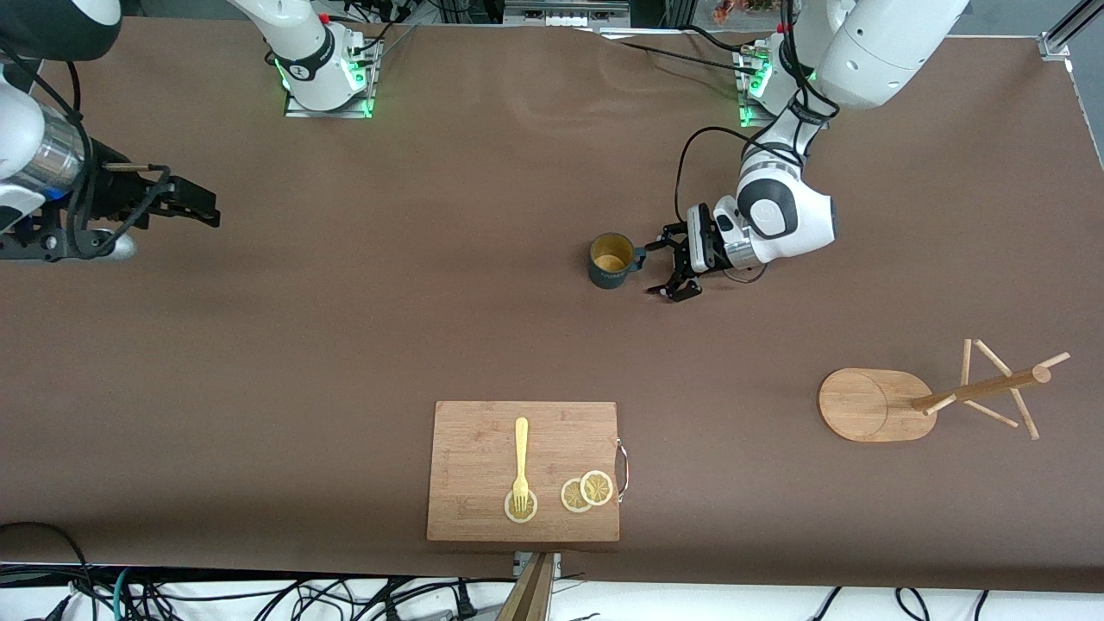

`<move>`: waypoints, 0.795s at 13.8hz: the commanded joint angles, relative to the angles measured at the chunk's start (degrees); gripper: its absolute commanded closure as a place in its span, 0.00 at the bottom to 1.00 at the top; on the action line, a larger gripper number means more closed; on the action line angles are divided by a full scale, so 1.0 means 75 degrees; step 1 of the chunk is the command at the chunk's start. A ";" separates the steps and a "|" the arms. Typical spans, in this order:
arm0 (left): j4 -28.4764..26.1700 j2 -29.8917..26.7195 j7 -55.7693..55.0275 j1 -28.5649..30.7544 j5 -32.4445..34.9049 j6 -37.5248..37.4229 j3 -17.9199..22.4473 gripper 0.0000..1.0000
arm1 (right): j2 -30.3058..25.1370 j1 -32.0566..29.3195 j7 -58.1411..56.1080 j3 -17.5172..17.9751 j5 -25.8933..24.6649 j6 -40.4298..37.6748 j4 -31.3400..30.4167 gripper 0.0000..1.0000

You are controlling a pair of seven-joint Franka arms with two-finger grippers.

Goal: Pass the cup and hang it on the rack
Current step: 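Release the mug and withdraw the right gripper while the left gripper nears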

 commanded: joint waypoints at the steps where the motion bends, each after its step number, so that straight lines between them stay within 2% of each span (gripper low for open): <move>1: 0.0074 0.0078 0.0302 -0.0166 -0.0520 0.0112 -0.0010 0.00 | -0.0188 -0.0073 0.0017 0.0050 -0.0074 -0.0117 -0.0122 0.00; 11: 0.0027 0.0125 0.0278 -0.0248 -0.1083 0.0053 -0.0186 0.00 | -0.0140 -0.0085 -0.0170 -0.0103 -0.0274 -0.0071 0.0324 0.00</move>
